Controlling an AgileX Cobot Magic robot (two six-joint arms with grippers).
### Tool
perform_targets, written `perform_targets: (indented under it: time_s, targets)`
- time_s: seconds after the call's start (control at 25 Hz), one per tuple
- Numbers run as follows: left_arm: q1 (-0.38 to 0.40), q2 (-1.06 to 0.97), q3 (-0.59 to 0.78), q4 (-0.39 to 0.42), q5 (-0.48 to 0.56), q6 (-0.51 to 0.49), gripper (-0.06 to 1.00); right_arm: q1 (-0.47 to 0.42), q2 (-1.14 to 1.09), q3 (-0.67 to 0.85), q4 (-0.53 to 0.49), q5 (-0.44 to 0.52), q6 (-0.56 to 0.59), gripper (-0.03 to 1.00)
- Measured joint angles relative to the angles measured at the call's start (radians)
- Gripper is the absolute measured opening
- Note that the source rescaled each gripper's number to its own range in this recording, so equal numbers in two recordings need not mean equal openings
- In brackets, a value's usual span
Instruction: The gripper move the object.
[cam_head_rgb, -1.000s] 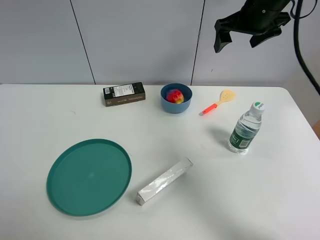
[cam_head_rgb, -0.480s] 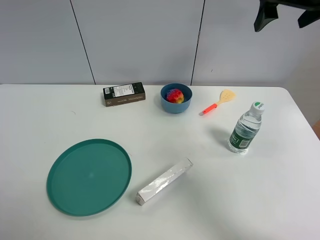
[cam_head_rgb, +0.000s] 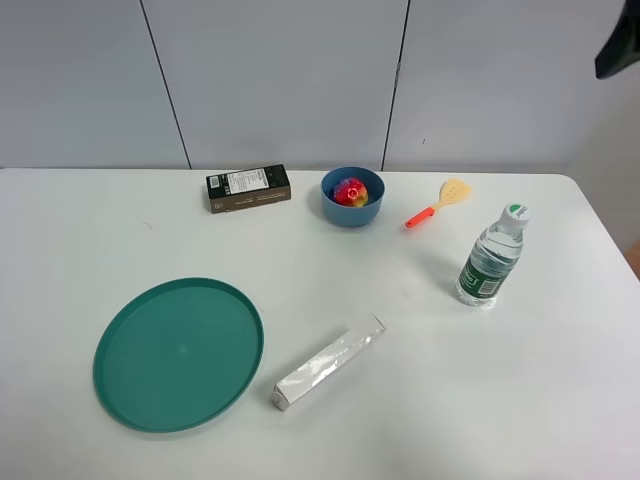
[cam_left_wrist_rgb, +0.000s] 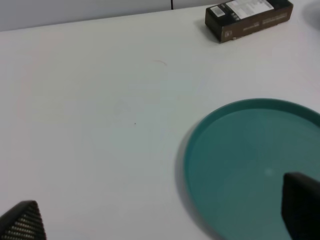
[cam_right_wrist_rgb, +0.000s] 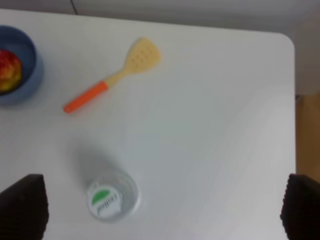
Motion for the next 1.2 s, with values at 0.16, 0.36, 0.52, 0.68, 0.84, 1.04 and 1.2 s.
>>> perform_targets:
  time_s: [0.16, 0.36, 0.52, 0.68, 0.84, 1.04, 1.2]
  targets:
    - [0.0, 0.0, 0.0, 0.0, 0.0, 0.0, 1.0, -0.048, -0.186, 0.229, -0.005, -0.093, 0.0, 0.8]
    - [0.0, 0.0, 0.0, 0.0, 0.0, 0.0, 1.0, -0.059, -0.353, 0.38, -0.018, -0.138, 0.011, 0.78]
    - [0.0, 0.0, 0.0, 0.0, 0.0, 0.0, 1.0, -0.059, -0.39, 0.446, 0.014, -0.129, 0.012, 0.76]
    - [0.0, 0.0, 0.0, 0.0, 0.0, 0.0, 1.0, -0.059, -0.506, 0.584, 0.03, -0.145, 0.012, 0.76]
    - [0.0, 0.0, 0.0, 0.0, 0.0, 0.0, 1.0, -0.059, -0.669, 0.734, 0.03, -0.193, 0.012, 0.76]
    - [0.0, 0.0, 0.0, 0.0, 0.0, 0.0, 1.0, -0.059, -0.824, 0.9, 0.03, -0.216, 0.02, 0.76]
    - [0.0, 0.0, 0.0, 0.0, 0.0, 0.0, 1.0, -0.059, -0.905, 0.972, 0.055, -0.21, 0.026, 0.76]
